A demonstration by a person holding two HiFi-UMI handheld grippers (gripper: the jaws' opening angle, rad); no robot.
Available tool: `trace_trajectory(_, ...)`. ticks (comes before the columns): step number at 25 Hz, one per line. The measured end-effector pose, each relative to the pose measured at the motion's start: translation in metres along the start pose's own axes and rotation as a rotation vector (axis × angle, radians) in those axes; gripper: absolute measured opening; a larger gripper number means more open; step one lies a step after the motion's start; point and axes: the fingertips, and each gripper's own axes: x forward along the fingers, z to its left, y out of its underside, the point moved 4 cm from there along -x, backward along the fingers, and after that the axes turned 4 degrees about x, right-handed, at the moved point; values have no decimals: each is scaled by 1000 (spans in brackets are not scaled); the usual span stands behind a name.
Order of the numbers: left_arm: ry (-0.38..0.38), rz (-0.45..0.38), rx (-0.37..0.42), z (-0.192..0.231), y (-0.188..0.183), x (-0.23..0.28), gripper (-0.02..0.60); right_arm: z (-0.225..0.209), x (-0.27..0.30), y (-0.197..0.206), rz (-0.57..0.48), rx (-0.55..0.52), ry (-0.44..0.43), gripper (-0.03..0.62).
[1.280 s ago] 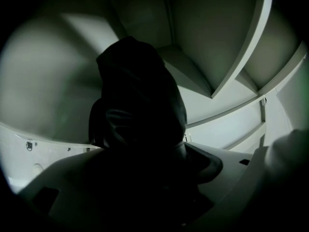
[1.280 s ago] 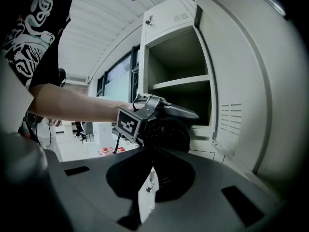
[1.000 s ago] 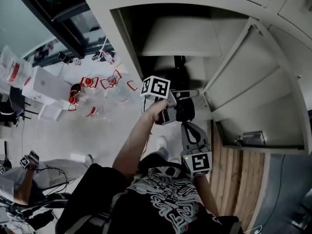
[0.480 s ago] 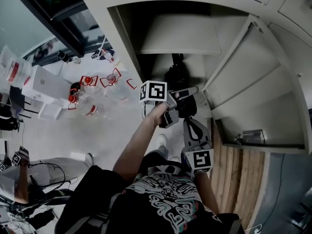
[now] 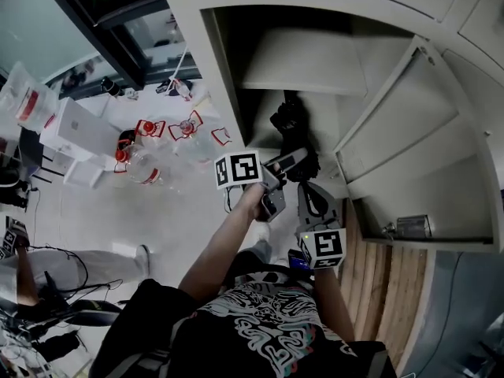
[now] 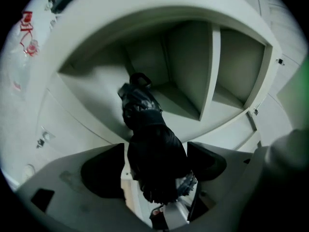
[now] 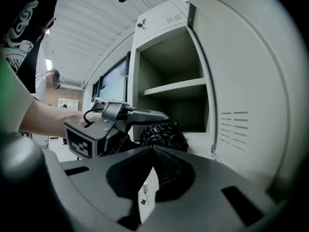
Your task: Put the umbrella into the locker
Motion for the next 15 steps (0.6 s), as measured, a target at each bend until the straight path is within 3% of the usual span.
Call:
trace_trajectory(4,-94,-133,105,6,-19,-21,382,-5,21,-5,-4,-2,-10,2)
trace_trajectory(8,-140,-150,181,12,-26,-36,380,-10,42,-7,1,17,5,2)
trace_trajectory(15,-261,-151,396,12,-16,-55,380,-5,47,-6,24,23,13,2)
